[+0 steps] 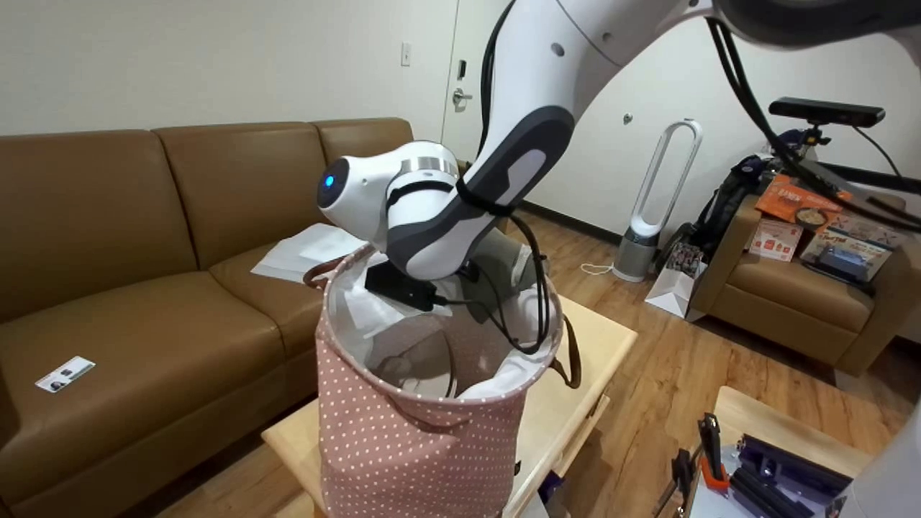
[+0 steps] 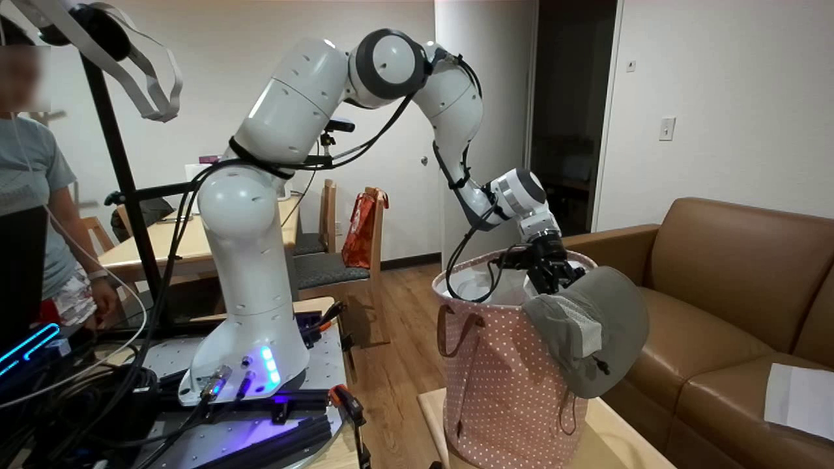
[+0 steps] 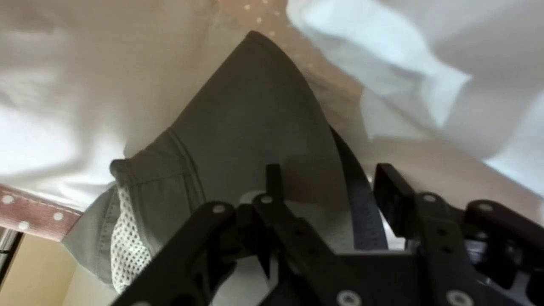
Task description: Put the grey hat inside the pink laundry bag
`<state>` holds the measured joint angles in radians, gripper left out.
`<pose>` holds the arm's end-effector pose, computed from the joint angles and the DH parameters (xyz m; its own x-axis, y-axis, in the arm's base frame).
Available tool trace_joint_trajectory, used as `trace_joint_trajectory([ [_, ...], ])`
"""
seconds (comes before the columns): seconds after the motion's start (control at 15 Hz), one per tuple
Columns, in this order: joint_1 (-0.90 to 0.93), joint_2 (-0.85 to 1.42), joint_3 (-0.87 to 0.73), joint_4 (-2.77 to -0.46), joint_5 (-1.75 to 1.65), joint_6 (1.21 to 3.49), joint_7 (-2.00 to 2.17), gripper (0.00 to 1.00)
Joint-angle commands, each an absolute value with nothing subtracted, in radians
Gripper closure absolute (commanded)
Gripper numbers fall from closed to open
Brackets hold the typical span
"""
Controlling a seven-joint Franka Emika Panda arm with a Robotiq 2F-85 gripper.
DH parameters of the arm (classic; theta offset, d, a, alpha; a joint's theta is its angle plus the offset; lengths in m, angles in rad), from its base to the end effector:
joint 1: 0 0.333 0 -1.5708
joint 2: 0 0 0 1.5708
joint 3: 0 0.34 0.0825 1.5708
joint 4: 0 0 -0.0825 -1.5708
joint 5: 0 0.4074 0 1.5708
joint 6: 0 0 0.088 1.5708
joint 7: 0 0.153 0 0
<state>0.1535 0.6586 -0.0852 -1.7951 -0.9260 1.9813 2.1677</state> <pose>0.6429 -0.0388 0.1451 0.1325 -0.6283 0.7666 -0.9856 -0.0018 0.1689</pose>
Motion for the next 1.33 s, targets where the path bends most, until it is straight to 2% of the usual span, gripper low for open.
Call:
trace_joint_trajectory([
  [0.0,0.164,0.662,-0.091,-1.780,-0.952,1.954,2.201,0.72],
  [0.27,0.177,0.629,-0.083,-1.756,-0.954,1.942,2.177,0.98],
  [1.27,0.193,0.504,-0.004,-1.772,-0.962,2.046,2.155,1.00],
])
